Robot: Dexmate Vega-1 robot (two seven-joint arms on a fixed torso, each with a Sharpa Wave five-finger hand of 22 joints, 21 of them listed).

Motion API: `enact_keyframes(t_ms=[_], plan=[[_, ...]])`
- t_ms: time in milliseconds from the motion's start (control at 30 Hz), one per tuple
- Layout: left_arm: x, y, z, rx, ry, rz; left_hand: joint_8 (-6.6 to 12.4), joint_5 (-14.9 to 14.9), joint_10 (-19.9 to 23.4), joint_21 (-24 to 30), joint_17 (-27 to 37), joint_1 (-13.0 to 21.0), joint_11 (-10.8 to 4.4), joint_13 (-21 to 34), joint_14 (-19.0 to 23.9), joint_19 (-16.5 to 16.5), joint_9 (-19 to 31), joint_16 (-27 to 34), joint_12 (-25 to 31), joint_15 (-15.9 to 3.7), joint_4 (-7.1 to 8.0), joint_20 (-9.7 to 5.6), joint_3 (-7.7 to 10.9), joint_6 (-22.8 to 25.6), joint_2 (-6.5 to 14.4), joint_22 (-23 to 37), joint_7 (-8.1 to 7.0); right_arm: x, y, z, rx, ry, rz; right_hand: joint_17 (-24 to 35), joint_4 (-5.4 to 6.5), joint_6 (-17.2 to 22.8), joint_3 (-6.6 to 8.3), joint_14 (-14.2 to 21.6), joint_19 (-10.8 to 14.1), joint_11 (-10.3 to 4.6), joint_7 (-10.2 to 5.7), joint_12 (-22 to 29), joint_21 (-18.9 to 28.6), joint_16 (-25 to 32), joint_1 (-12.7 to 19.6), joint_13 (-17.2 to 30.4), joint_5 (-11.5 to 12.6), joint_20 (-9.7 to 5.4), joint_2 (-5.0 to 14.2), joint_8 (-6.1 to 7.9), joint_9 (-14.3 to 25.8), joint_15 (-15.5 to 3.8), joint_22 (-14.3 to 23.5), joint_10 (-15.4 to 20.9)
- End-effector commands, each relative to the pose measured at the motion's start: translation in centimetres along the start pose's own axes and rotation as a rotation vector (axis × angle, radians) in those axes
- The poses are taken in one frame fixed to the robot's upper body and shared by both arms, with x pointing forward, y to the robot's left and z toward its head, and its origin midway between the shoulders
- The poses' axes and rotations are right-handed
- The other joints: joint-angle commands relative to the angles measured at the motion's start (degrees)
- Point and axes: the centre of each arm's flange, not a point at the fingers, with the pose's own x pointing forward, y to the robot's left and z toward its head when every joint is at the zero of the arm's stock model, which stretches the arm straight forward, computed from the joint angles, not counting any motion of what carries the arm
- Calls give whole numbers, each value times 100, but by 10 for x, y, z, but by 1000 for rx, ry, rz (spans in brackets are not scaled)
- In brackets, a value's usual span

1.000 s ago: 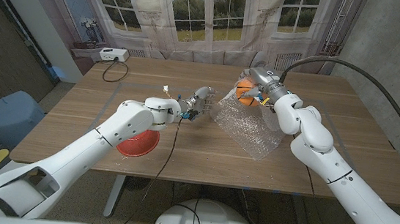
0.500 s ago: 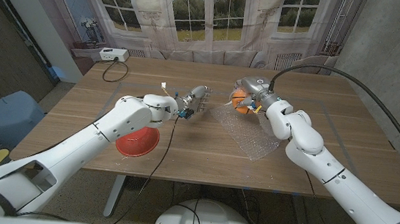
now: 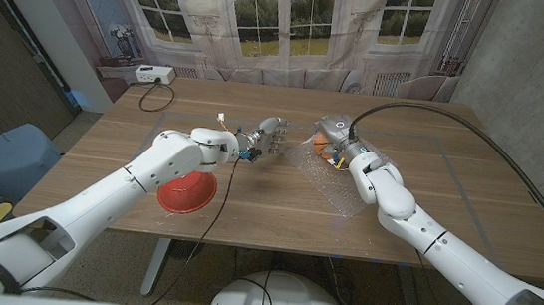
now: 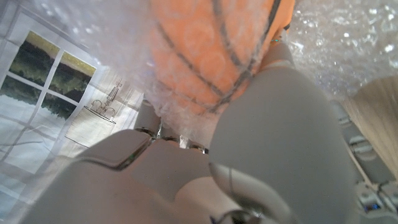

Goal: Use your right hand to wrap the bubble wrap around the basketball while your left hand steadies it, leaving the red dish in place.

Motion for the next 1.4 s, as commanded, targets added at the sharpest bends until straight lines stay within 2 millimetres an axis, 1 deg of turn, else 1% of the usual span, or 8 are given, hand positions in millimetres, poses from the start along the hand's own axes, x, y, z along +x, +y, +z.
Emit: enact_keyframes(t_ms=[33,300,433,567,1000,1033,1167,1400], plan=[[0,3,-1,-21,-4,-34,18,-9,-2118,5,15,-80,-12,-2,-2266,-1580,0,19,17,-21,1,-50,-41,-1848,297,6,-8,1,34,22,-200,46,-64,57,-955,105,1086,2077,-18,-671,-6,77,82,-27,1519,563,43,-1897,1430,45,10,-2893,-15,687],[4,6,0,-25,5,-35,19,6,-2164,2,17,-120,4,-2,-2286,-1605,-1,19,10,-24,-1,-54,-66,-1862,295,5,3,0,31,41,-196,162,14,172,-809,-201,1041,1941,-227,-606,13,17,114,-166,1173,532,19,-1747,1205,-149,-24,-2927,-165,511],[7,8,2,-26,15,-27,28,15,-2175,6,21,-142,6,-2,-2292,-1607,-2,22,12,-16,11,-45,-70,-1845,325,4,28,-2,20,42,-105,162,18,74,295,-655,875,1276,-659,-363,123,-163,-391,-751,-823,254,-64,-1009,1535,-579,-168,-2733,-306,198],[11,10,2,-31,22,-26,35,23,-2169,9,24,-163,17,-2,-2292,-1609,-2,28,20,-8,21,-37,-73,-1835,353,4,48,-3,10,38,28,161,42,-280,1004,-1052,416,469,-1041,-183,227,-583,-1035,-1177,-2680,-73,-11,-464,1553,-903,-288,-2457,-284,-339],[19,16,3,-50,24,-22,38,37,-2192,17,27,-199,3,-2,-2310,-1615,-1,31,22,-5,32,-35,-76,-1833,404,4,60,1,-10,29,367,121,91,-743,1000,-2069,-539,-1302,-2320,164,323,-1606,-2391,-1179,-5605,-505,142,202,1461,-1698,-495,-1735,-260,-1472],[19,16,3,-54,23,-24,38,38,-2195,18,27,-201,6,-2,-2313,-1616,-1,30,22,-4,33,-34,-77,-1834,405,4,60,0,-11,29,361,124,72,-758,992,-2098,-559,-1323,-2318,125,318,-1635,-2417,-1168,-5667,-513,152,209,1466,-1717,-498,-1736,-259,-1499],[22,18,3,-68,14,-27,42,36,-2192,21,36,-236,-4,-2,-2311,-1620,-1,39,28,-10,44,-35,-109,-1828,373,4,54,-5,-13,38,242,143,-54,-1283,-800,-1980,674,-1118,-1915,-231,300,-1818,-2770,-1019,-3244,-657,221,-13,1608,-1759,-556,-2143,-249,-1150],[26,19,5,-73,5,-38,44,40,-2204,22,49,-307,-27,0,-2321,-1642,1,48,32,-27,63,-54,-186,-1828,303,7,25,-13,-6,55,104,178,-216,-1397,-1126,-1699,1223,-665,-1417,-501,235,-1730,-2744,-931,-2205,-604,233,-462,1436,-1651,-513,-2533,-234,-867]])
